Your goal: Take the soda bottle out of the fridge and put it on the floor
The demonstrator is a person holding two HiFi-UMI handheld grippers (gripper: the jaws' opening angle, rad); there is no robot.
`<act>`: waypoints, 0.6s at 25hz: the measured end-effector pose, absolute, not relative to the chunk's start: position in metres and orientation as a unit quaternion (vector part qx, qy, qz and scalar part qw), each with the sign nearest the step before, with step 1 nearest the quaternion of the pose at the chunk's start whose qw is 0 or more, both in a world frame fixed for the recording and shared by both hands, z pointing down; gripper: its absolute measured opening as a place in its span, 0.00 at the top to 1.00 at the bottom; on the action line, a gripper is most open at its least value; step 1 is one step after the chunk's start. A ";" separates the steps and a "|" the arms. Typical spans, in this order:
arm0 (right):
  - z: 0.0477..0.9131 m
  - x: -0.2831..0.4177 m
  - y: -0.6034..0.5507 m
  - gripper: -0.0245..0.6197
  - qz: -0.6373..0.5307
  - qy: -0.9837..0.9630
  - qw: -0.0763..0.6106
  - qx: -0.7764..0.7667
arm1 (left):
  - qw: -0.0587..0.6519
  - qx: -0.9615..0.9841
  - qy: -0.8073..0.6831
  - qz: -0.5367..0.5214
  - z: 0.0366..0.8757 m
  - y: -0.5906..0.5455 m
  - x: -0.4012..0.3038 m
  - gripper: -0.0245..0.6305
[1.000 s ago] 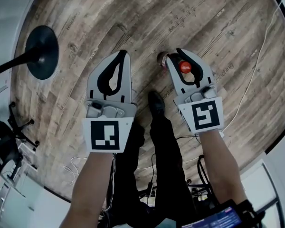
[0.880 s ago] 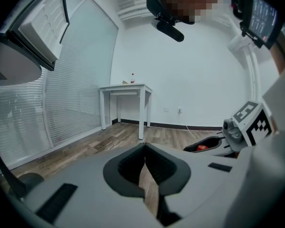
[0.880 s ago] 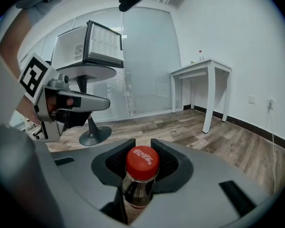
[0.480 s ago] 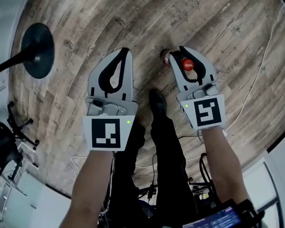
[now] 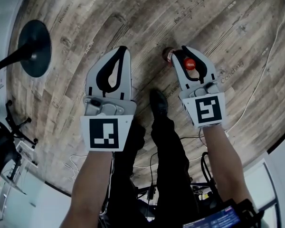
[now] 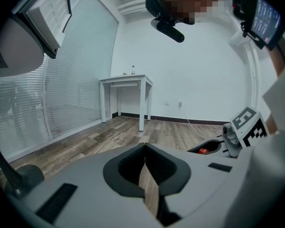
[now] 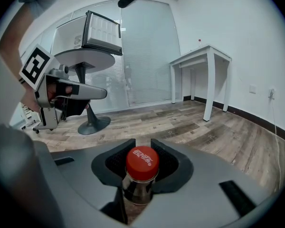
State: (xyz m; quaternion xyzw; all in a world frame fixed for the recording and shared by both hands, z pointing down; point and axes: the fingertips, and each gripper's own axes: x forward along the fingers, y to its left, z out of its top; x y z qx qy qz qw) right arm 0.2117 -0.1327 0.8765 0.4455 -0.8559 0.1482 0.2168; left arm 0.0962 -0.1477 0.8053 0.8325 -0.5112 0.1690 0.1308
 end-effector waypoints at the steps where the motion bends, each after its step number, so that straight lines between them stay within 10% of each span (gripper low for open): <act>1: 0.881 0.212 -0.132 0.79 0.149 -0.856 0.219 0.445 | 0.131 0.832 -0.512 0.168 0.807 -0.149 0.096 0.94; 15: 0.934 0.216 -0.127 0.78 0.189 -0.838 0.265 0.439 | 0.139 0.834 -0.504 0.177 0.829 -0.156 0.097 0.94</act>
